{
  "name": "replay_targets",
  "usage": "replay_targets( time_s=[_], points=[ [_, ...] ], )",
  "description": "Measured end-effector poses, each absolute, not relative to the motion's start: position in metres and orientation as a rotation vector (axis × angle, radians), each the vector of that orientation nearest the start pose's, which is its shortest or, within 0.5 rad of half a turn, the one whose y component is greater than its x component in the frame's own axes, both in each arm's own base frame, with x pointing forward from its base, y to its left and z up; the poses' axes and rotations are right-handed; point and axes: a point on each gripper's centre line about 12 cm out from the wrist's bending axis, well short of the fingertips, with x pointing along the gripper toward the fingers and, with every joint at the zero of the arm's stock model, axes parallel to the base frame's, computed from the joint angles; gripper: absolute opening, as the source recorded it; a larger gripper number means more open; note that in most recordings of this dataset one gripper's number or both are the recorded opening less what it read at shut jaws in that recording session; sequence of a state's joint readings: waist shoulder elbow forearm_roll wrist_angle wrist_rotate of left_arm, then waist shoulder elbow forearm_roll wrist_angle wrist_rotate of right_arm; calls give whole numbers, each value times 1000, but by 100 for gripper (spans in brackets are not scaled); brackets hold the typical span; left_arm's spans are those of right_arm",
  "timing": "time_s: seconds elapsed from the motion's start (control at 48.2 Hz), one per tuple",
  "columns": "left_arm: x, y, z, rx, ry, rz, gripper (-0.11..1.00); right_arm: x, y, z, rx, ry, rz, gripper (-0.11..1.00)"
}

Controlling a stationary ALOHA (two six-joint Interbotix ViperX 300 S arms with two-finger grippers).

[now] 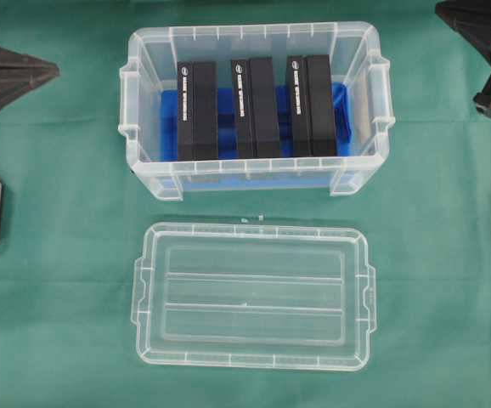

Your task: Clamp the lid of the box with both arms, then lift and open it.

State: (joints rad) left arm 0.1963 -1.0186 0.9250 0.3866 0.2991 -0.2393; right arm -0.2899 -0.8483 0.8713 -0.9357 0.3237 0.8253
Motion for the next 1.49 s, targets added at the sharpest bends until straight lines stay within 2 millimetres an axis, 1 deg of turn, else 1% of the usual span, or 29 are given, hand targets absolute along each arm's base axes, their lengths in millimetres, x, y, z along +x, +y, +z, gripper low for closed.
replay_targets(
  time_s=[0.145, 0.311, 0.56, 0.788, 1.016, 1.224, 1.493],
  points=[
    [185, 50, 333, 122, 205, 288, 1, 208, -93, 333, -78, 250, -528, 0],
    [185, 52, 326, 105, 199, 295, 1, 208, -92, 332, -74, 248, -522, 0],
    [185, 52, 326, 102, 179, 291, 1, 210, -90, 332, -77, 239, -504, 0],
    [185, 51, 321, 92, 189, 288, 1, 212, -89, 333, -74, 227, -484, 0],
    [187, 44, 319, 74, 191, 252, 1, 213, -87, 330, -52, 224, -469, 0],
    [188, 37, 318, 75, 190, 212, 1, 217, -78, 329, -53, 222, -426, 0],
    [188, 36, 318, 73, 189, 212, 1, 217, -78, 328, -53, 224, -426, 0]
  ],
)
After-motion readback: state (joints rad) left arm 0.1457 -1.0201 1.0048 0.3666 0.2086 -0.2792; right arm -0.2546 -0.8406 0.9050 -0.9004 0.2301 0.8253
